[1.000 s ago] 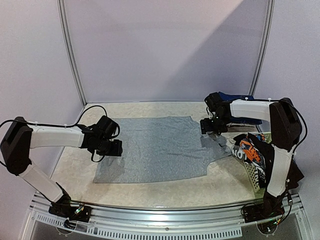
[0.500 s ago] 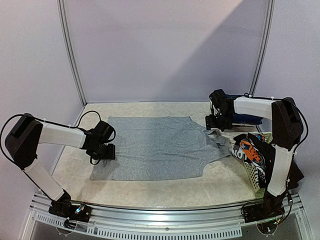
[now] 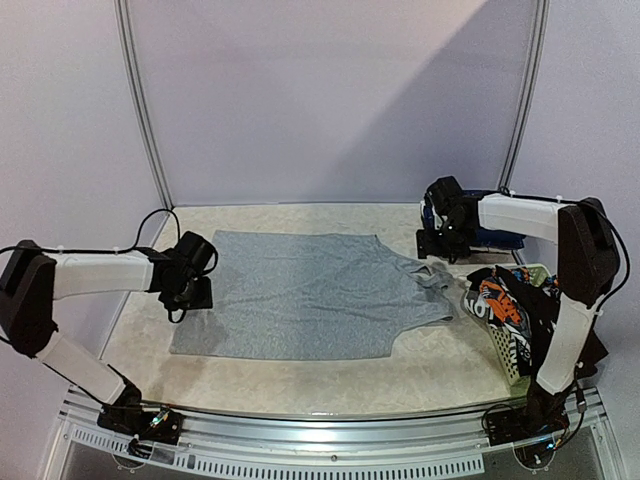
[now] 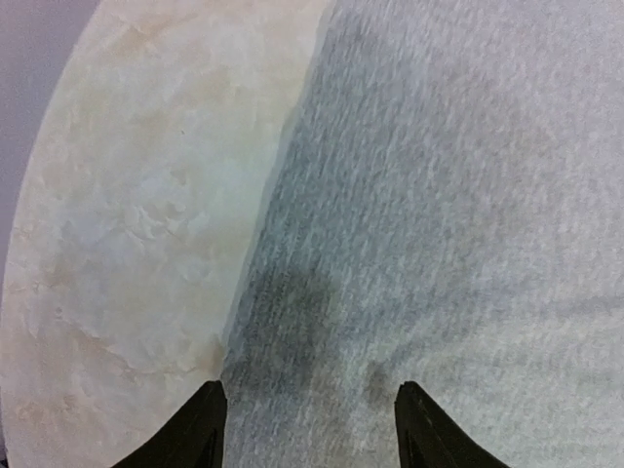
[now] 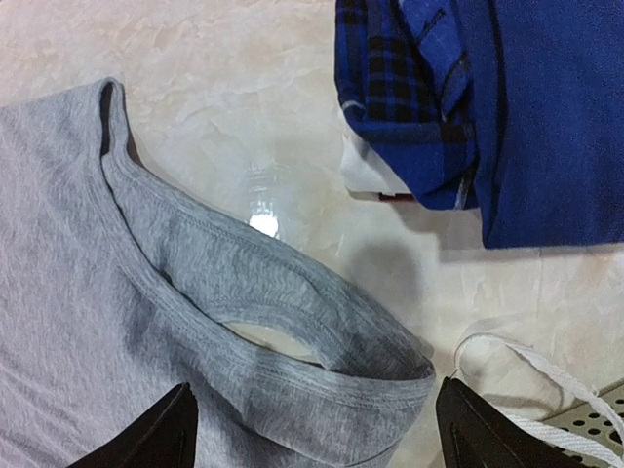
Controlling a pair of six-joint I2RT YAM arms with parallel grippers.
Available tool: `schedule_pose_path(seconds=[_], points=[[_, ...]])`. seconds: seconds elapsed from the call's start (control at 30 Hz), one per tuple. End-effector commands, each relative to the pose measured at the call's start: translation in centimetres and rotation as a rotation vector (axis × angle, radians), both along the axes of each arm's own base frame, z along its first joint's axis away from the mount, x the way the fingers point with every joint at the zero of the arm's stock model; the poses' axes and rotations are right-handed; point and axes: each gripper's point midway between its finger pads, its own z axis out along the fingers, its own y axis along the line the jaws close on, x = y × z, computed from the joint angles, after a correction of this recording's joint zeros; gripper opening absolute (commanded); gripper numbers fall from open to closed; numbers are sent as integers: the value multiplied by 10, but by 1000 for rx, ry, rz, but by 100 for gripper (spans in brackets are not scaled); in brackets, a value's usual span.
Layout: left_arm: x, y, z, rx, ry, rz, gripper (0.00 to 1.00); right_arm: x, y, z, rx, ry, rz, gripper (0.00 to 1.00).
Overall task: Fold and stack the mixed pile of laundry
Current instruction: Adjust the flattened tank top at the center of the board.
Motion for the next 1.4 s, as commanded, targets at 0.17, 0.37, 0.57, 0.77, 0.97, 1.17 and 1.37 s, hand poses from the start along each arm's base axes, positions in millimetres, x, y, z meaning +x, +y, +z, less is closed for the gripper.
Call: schedule_pose_path(seconds=[0.17, 0.37, 0.57, 0.77, 0.97, 1.17, 1.37], points=[[-8, -92, 45, -86, -72, -264, 60, -20, -6, 5, 19, -3, 2, 81], [-8, -128, 15, -98, -18, -364, 57, -19, -26, -19, -61, 52, -68, 67], [-16, -119, -25, -42, 61, -341, 56, -18, -39, -45, -103, 122, -118, 57], [-29, -87, -46, 28, 108, -272, 55, -17, -35, -64, -108, 177, -104, 52], [-33, -77, -52, 25, 117, -251, 54, -14, -31, -82, -116, 220, -96, 27], [-33, -75, -46, 26, 107, -246, 53, -10, -37, -66, -149, 200, -108, 0], [-33, -69, -36, 41, 88, -233, 52, -3, -51, -17, -207, 103, -142, 0]])
